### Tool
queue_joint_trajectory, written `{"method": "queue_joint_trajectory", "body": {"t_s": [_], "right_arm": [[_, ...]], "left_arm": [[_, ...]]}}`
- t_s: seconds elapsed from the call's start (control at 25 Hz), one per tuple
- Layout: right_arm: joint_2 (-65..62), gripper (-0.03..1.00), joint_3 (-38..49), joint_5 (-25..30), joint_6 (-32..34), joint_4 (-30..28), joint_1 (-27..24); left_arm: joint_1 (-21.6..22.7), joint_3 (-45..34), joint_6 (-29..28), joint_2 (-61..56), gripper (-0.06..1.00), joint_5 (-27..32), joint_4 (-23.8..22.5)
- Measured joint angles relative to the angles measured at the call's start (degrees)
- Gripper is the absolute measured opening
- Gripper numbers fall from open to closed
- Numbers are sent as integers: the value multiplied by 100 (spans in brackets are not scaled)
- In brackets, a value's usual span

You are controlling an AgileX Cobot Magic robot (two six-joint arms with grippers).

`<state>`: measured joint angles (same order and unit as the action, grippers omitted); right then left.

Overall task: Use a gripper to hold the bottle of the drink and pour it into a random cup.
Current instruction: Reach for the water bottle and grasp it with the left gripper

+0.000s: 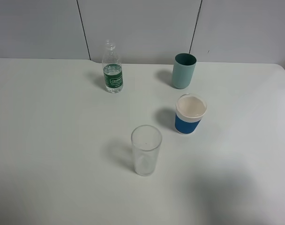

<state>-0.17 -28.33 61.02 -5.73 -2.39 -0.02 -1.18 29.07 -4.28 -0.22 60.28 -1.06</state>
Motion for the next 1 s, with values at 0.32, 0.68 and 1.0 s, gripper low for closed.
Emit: {"method": "queue_joint_trajectory", "body": {"t_s": [0.32,0.68,1.0], "right_arm": [[0,74,0,0,0,0,0],[0,74,0,0,0,0,0],[0,74,0,0,0,0,0]], "left_arm": [[0,0,0,0,100,0,0],[0,0,0,0,100,0,0],[0,0,0,0,100,0,0]]}}
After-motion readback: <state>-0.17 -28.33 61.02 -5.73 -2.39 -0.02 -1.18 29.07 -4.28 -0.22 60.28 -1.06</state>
